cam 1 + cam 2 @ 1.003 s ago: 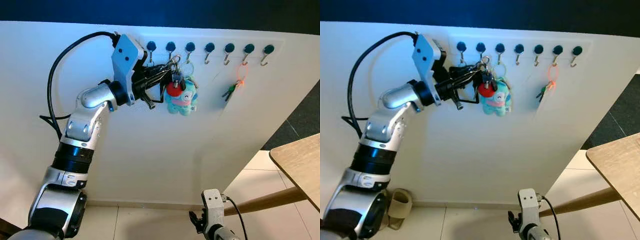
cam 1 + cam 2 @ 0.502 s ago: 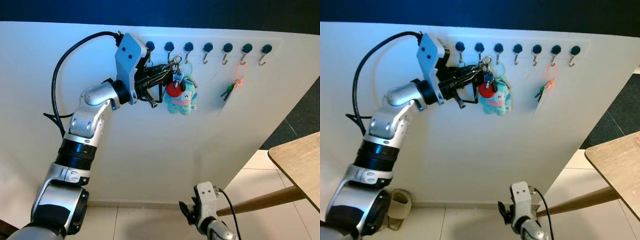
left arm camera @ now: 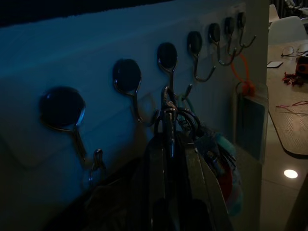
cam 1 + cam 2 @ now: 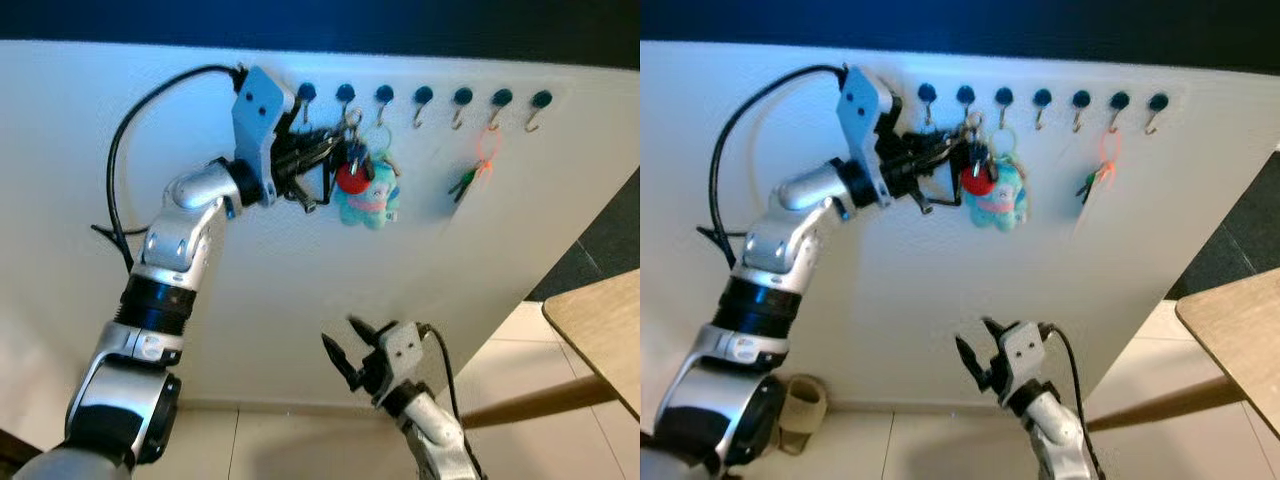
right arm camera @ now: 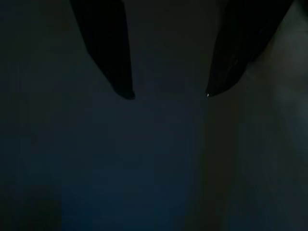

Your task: Hang keys on a hook

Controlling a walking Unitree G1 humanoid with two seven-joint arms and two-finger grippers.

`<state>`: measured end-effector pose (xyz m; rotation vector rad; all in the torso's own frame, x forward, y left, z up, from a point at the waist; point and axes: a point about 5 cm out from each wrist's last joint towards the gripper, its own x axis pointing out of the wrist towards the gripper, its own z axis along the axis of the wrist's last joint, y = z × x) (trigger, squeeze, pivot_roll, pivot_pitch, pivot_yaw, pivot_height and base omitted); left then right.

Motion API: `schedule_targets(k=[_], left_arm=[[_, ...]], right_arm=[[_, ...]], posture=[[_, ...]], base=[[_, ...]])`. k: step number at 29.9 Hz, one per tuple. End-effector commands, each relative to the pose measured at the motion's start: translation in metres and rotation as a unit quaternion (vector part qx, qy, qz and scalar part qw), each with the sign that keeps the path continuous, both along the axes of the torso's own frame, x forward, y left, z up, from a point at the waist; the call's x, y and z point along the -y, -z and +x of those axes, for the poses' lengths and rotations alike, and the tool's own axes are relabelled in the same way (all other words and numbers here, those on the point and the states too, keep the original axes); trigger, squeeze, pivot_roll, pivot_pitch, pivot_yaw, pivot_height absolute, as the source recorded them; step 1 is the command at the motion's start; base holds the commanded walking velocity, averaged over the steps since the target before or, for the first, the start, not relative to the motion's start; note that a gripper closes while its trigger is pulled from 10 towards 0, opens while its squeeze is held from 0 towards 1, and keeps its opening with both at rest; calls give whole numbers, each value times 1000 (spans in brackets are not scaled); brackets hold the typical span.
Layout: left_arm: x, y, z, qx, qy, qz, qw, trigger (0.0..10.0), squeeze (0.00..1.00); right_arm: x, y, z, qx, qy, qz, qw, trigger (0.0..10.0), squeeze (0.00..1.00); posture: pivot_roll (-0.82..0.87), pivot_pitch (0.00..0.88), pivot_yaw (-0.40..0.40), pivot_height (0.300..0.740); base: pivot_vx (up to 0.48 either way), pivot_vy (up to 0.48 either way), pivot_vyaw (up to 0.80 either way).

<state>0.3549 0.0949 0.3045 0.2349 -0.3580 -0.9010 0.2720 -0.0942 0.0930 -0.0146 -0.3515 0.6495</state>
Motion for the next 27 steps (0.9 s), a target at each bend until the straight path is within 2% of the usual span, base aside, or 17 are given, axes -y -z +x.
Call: schedule_targets(k=[1,9,11,13,23,27], left_arm=[[3,-3,1,4,2,2,1000,10000,0],[3,-2,1,0,4,1,1000,10000,0],[3,-2,1,0,4,1,1000,10000,0],[3,-1,1,-2,4,2,1000,10000,0],[5,3,1,-8,6,9,1000,10000,0],[6,1,1,-17,10,0,1000,10000,0]], right_arm=[[0,-14,0,29,2,19,999,10000,0],[-6,-49,7,88,8,51,995,10000,0],[-6,-49,7,88,8,51,995,10000,0],[-7,-63,10,105,14,68,992,10000,0],[-6,-76,12,101,15,88,991,10000,0],[-7,-83,13,103,18,101,989,10000,0]], posture=[[57,83,-21,740],[54,83,-20,740],[54,83,-20,740],[52,85,-20,740],[54,85,-21,740],[54,85,-19,740]], base=[[0,0,0],[0,0,0],[0,0,0],[0,0,0],[0,0,0],[0,0,0]])
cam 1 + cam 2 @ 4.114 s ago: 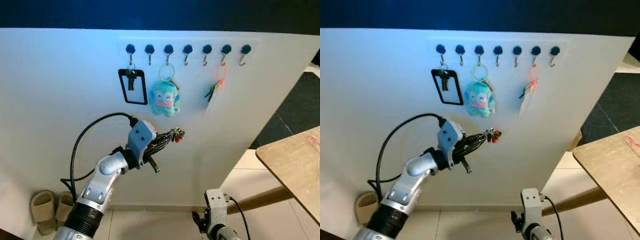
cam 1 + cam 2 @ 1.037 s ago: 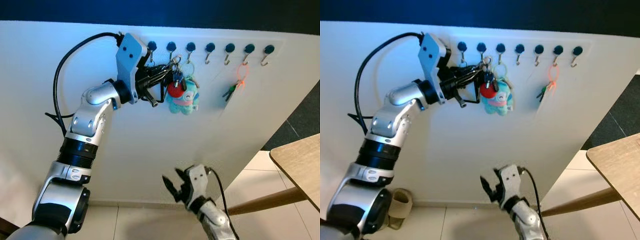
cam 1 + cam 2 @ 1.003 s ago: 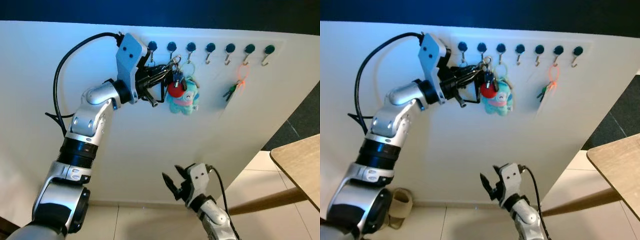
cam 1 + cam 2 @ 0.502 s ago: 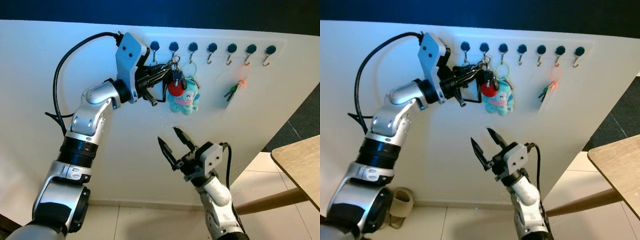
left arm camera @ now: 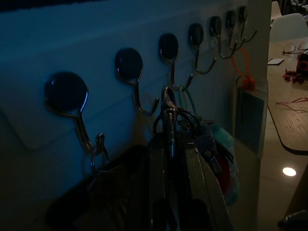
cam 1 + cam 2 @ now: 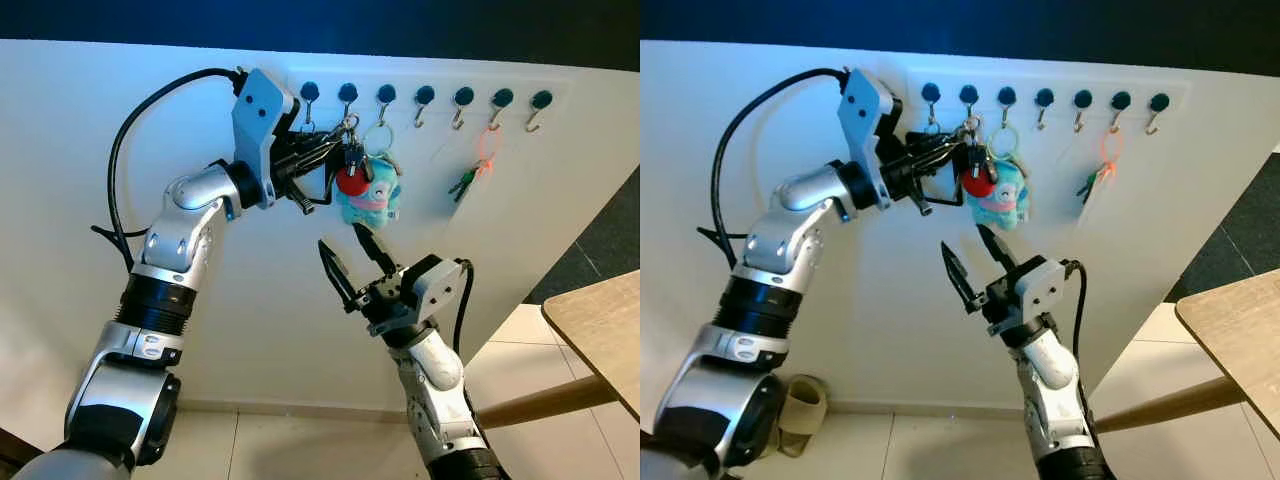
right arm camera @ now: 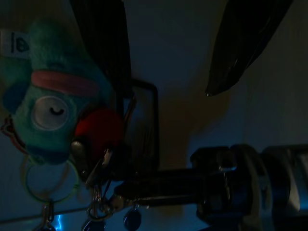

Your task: Hang keys on a hook

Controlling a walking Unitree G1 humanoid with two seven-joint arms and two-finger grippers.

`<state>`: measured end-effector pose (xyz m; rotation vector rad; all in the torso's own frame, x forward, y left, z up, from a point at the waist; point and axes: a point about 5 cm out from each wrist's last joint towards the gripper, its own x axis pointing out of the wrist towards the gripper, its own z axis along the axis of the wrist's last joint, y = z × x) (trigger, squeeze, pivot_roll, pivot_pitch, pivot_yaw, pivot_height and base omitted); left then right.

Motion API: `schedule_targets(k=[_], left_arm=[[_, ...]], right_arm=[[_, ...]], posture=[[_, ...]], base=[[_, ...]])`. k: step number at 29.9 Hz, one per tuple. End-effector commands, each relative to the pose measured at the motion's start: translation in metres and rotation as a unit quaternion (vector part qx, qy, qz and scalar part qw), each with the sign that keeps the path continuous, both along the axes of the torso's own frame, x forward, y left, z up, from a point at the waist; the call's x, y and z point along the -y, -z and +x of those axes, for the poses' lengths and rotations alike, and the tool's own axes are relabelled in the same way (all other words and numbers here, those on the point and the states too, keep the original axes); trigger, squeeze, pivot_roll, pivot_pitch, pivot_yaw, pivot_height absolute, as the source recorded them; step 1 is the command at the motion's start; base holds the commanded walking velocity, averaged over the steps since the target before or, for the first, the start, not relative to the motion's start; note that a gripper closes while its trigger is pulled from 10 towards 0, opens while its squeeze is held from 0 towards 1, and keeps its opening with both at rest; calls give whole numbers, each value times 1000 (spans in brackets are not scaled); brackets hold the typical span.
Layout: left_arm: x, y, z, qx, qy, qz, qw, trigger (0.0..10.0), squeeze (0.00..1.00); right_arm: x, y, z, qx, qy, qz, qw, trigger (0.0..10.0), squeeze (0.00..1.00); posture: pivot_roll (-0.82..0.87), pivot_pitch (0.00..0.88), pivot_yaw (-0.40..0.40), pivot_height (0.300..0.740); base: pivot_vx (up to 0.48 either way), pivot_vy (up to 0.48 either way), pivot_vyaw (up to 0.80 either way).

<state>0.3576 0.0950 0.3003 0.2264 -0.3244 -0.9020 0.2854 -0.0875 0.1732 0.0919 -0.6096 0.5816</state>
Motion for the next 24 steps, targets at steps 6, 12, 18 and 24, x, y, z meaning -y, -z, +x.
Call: schedule_targets(k=[6,12,18,24], left_arm=[[4,0,2,-24,3,-5,1000,10000,0],[1,9,7,-49,-19,12,999,10000,0],[1,7,8,-56,-26,0,998,10000,0],[1,0,8,-45,-23,-14,999,10000,0]], right_arm=[[-1,-5,0,-8,-4,7,1000,10000,0],[-1,-4,-2,-16,-7,6,1000,10000,0],[-1,-6,-2,-18,-9,8,1000,10000,0],[0,-9,-2,-16,-7,13,1000,10000,0]], posture=[[51,84,-18,740],[48,82,-18,740],[48,77,-16,740],[47,75,-14,740]], base=[[0,0,0],[0,0,0],[0,0,0],[0,0,0]])
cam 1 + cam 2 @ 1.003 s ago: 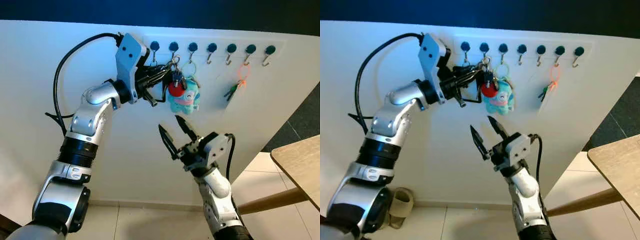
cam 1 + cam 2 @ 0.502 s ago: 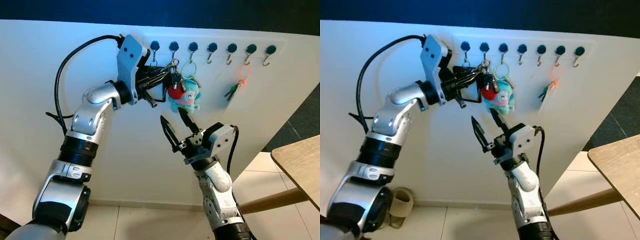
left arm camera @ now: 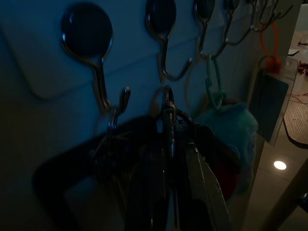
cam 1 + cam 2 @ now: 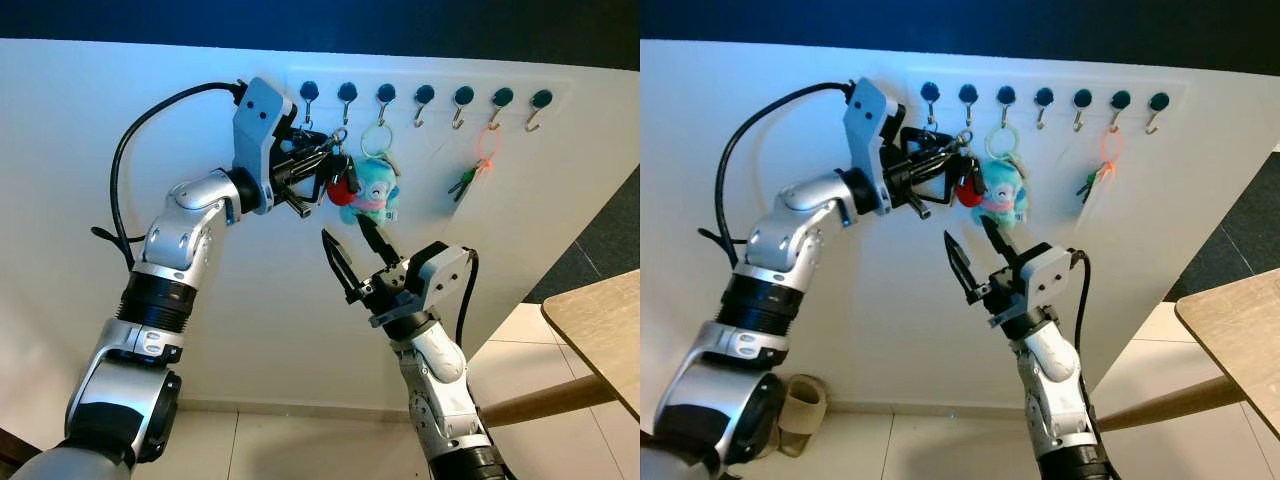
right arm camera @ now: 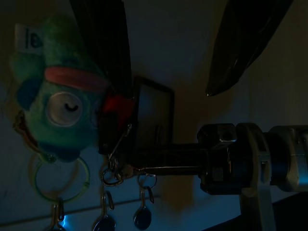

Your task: Hang keys on a hook

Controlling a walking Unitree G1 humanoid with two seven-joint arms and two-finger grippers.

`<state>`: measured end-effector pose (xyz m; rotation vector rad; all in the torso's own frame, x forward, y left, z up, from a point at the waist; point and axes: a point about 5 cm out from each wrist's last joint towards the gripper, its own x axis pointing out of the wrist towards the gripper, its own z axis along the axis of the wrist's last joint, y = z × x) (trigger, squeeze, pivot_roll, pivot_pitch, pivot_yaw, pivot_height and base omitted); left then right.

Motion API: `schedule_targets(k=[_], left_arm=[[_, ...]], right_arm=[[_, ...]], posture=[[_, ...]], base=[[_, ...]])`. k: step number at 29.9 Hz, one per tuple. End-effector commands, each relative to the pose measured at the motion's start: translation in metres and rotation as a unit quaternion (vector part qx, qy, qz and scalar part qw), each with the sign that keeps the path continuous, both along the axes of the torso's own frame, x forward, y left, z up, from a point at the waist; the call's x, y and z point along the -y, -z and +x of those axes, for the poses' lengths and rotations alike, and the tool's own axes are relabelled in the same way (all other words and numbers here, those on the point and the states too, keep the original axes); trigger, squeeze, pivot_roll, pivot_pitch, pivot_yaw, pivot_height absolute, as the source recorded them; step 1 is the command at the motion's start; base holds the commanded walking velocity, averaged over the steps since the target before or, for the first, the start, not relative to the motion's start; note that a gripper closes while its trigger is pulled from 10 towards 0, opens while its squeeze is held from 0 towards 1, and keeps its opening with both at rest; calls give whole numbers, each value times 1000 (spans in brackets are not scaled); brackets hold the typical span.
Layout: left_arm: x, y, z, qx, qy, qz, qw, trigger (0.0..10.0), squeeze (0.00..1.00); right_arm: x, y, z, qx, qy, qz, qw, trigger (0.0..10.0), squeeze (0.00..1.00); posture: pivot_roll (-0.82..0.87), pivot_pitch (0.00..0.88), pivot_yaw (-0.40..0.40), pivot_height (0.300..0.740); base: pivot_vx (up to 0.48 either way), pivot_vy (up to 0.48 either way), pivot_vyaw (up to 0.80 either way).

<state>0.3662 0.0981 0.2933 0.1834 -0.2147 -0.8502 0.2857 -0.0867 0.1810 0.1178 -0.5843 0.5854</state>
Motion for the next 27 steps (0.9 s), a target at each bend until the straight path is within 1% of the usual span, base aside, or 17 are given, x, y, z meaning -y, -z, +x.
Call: schedule_targets(k=[1,2,4,6,7,10,15,18,20,22,23,27], left_arm=[[5,-9,-2,18,15,-16,1000,10000,0],[8,-12,-7,30,35,-26,999,10000,0],[8,-12,-7,30,35,-26,999,10000,0],[10,-15,-11,39,53,-37,997,10000,0],[10,-15,-11,39,53,-37,997,10000,0],[13,-21,-17,47,83,-55,994,10000,0],[15,-17,-19,48,97,-39,993,10000,0],[16,-17,-19,47,98,-37,993,10000,0],[17,-10,-20,37,109,-13,993,10000,0],[17,-10,-20,37,109,-13,993,10000,0],[18,-3,-22,27,116,4,993,10000,0],[17,-4,-22,25,114,-5,993,10000,0]], right_arm=[[1,-2,-2,0,-1,7,1000,10000,0],[1,-2,-2,-1,0,8,1000,10000,0],[1,-2,-2,-1,0,8,1000,10000,0],[2,-2,-2,-2,1,10,1000,10000,0],[2,-2,-2,-2,1,10,1000,10000,0],[2,-2,-3,-4,1,11,1000,10000,0],[3,-2,-3,-7,2,12,1000,10000,0],[3,-2,-3,-7,2,12,1000,10000,0],[3,-1,-2,-9,2,11,1000,10000,0],[3,-1,-2,-9,2,11,1000,10000,0],[3,0,-2,-11,2,10,1000,10000,0],[3,0,-3,-12,2,10,1000,10000,0]], posture=[[48,75,-14,740],[48,76,-15,740],[48,76,-15,740],[49,76,-15,740],[49,76,-15,740],[49,76,-15,740],[49,78,-14,740],[49,78,-14,740],[50,82,-14,740],[50,82,-14,740],[50,83,-13,740],[50,84,-13,740]], base=[[0,0,0],[0,0,0],[0,0,0],[0,0,0],[0,0,0],[0,0,0],[0,0,0],[0,0,0],[0,0,0],[0,0,0],[0,0,0],[0,0,0]])
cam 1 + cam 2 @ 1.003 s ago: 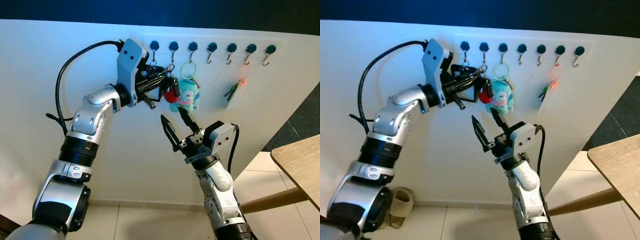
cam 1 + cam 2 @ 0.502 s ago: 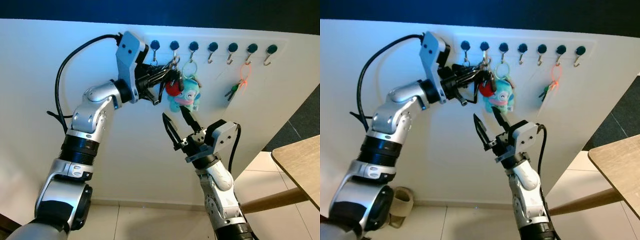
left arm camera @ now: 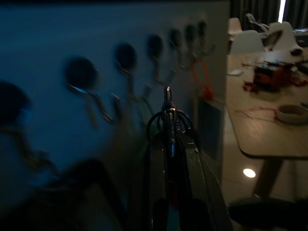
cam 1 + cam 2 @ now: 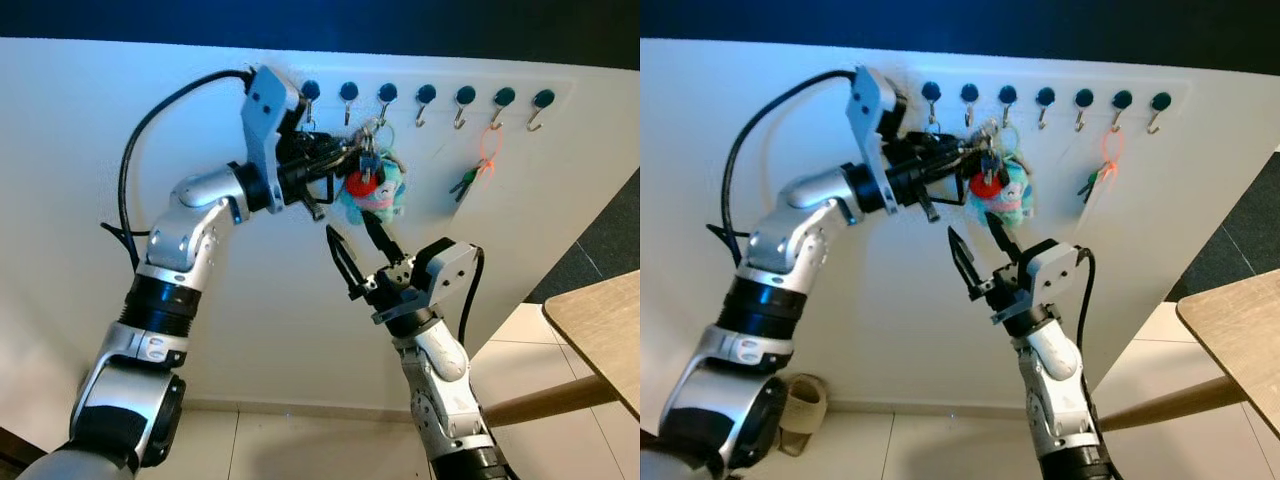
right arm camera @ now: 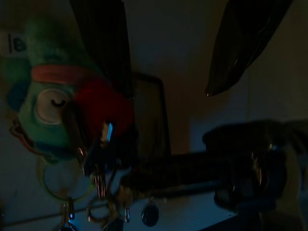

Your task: Hang keys on a hook

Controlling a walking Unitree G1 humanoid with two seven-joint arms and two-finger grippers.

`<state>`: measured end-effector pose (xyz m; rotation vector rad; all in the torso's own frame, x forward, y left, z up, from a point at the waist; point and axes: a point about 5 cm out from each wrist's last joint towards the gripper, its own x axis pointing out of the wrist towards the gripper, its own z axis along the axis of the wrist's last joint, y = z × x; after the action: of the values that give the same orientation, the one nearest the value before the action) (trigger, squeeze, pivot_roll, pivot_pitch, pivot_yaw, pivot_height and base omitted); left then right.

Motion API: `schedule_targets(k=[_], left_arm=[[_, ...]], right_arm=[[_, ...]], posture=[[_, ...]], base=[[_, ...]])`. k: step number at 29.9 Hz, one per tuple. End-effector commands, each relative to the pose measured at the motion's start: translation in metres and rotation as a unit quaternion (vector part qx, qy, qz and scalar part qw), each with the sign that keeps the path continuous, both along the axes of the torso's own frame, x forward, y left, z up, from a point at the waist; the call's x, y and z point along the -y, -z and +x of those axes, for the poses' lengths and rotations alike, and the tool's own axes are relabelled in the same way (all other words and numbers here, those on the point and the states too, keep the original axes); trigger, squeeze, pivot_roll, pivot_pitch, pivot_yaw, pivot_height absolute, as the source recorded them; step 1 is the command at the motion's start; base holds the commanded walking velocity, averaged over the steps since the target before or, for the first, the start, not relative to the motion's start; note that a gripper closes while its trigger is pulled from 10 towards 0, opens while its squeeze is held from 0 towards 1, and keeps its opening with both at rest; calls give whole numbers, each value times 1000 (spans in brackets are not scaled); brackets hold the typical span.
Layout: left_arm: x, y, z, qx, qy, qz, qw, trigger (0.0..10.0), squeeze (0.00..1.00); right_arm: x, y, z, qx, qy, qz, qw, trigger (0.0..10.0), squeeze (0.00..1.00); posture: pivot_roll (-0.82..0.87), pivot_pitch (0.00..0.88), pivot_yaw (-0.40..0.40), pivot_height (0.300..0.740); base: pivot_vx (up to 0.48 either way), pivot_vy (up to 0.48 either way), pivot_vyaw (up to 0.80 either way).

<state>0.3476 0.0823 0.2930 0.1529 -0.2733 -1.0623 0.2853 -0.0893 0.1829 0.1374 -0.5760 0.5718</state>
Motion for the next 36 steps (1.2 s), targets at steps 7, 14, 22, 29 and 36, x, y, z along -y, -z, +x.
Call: schedule_targets(k=[7,14,22,29,36], left_arm=[[-1,-9,0,7,-4,-16,1000,10000,0],[-5,-18,0,-2,4,-60,998,10000,0],[-8,-21,1,-9,1,-79,997,10000,0],[-10,-21,2,-23,-1,-89,996,10000,0],[-9,-17,5,-43,-5,-82,996,10000,0]], right_arm=[[0,1,-2,-4,-2,2,1000,10000,0],[-1,-4,-2,7,-9,-2,1000,10000,0],[-2,-5,-2,8,-12,-2,1000,10000,0],[-2,-5,-2,7,-13,-2,1000,10000,0],[-3,-5,-2,6,-14,-1,1000,10000,0]], posture=[[50,83,-13,740],[50,82,-16,740],[49,81,-18,740],[49,81,-17,740],[50,81,-14,740]], base=[[0,0,0],[0,0,0],[0,0,0],[0,0,0],[0,0,0]])
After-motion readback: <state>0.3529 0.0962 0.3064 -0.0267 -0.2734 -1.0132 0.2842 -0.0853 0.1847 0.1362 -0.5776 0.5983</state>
